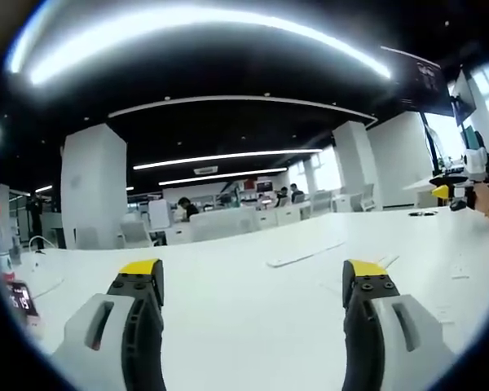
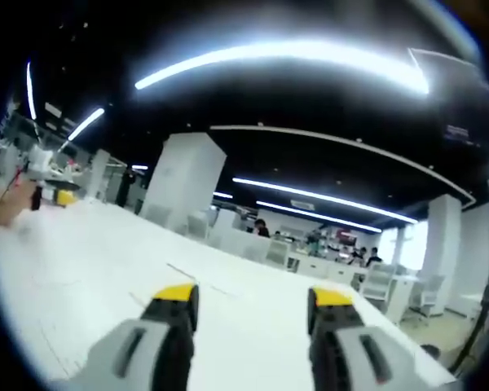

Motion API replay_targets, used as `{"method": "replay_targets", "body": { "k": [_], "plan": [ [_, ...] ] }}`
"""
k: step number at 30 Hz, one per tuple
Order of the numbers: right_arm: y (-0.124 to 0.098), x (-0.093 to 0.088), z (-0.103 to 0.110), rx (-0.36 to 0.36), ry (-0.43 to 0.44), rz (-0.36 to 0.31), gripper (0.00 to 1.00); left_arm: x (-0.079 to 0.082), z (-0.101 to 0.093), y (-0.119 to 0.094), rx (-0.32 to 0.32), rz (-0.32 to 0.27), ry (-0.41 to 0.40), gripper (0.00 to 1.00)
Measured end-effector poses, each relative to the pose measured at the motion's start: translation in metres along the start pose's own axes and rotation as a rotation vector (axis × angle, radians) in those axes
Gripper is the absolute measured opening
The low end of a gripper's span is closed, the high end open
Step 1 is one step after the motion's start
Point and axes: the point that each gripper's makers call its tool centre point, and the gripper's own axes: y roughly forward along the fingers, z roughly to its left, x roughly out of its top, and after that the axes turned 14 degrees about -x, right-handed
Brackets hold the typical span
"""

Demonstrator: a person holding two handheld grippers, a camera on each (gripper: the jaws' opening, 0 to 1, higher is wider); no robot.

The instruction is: Locate the socket holder cover, grip the socket holder cover, clip it into the socket holder slot.

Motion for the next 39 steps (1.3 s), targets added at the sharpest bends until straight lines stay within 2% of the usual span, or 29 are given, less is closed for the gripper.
{"method": "replay_targets", "body": {
  "k": [3,12,15,20,24,30,36,39],
  "plan": [
    [0.001,-0.003,-0.006,-0.009,0.038,0.016,0.56,-0.001,-0.001,-0.001,-0.005,0.006,-0.005,0.89],
    [0.004,-0.006,-0.007,0.000,0.052,0.039,0.56,0.001,0.008,-0.002,0.010,0.005,-0.019,0.89],
    [0.006,-0.003,-0.007,0.005,0.045,0.043,0.56,-0.001,0.006,-0.002,0.007,0.012,-0.018,0.89],
    [0.010,0.011,-0.005,0.024,0.026,0.034,0.56,-0.002,0.005,-0.001,0.001,0.017,-0.017,0.89],
    [0.013,0.020,0.001,0.052,0.000,0.023,0.56,-0.004,0.004,-0.001,0.000,0.023,-0.015,0.89],
    [0.015,0.022,0.013,0.100,-0.037,0.040,0.56,-0.004,0.004,-0.001,-0.001,0.020,-0.015,0.89],
    [0.018,0.021,0.026,0.159,-0.086,0.076,0.56,-0.008,0.003,0.000,-0.001,0.035,-0.011,0.88],
    [0.019,0.019,0.036,0.211,-0.123,0.112,0.56,-0.008,0.004,0.000,-0.002,0.038,-0.010,0.88]
  ]
}}
